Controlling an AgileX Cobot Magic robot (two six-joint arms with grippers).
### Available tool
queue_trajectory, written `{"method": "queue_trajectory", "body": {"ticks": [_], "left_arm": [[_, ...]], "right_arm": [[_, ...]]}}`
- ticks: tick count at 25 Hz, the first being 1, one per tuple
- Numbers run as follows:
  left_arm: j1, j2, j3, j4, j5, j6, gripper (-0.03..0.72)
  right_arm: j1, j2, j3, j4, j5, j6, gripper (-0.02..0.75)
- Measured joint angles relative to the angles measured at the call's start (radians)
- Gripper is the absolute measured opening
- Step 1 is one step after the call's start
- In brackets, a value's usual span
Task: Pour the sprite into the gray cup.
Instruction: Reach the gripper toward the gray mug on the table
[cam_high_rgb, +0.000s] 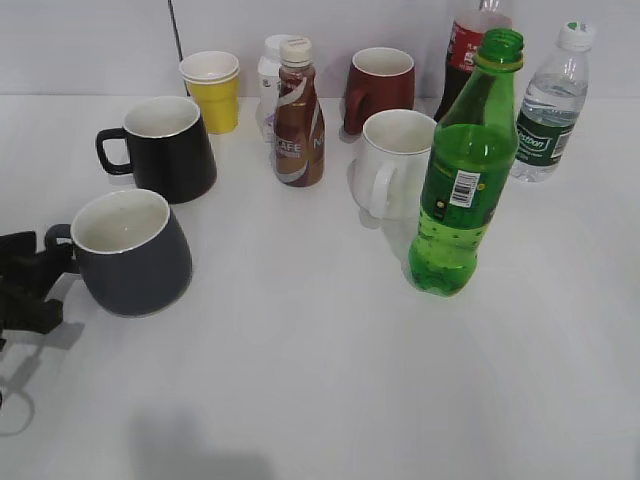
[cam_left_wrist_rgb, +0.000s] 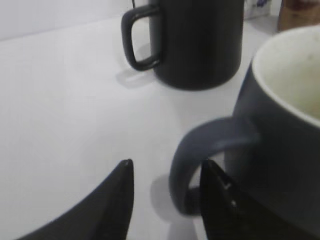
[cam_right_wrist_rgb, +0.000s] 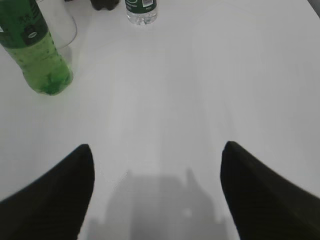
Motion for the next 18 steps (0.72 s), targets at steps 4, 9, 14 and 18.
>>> {"method": "queue_trajectory", "body": {"ticks": [4,9,14,18], "left_arm": [[0.0,0.051,-0.044,0.035,-0.026,0.001,0.319],[0.0,0.085,-0.078,0.064,-0.063,0.005,0.133],[0.0,0.088,-0.079,0.079,-0.084,0.014,0.048],[-0.001,0.085,-0.079,0.089,-0.086,0.014,0.048]], "right_arm": [[0.0,0.0,0.0,0.0,0.0,0.0,0.589],[0.0,0.0,0.0,0.022,0.0,0.0,0.589],[0.0,0.0,0.0,0.083,-0.002,-0.023,0.589],[0.0,0.005,-0.015,0.107,-0.052,-0.123,0.589]]}}
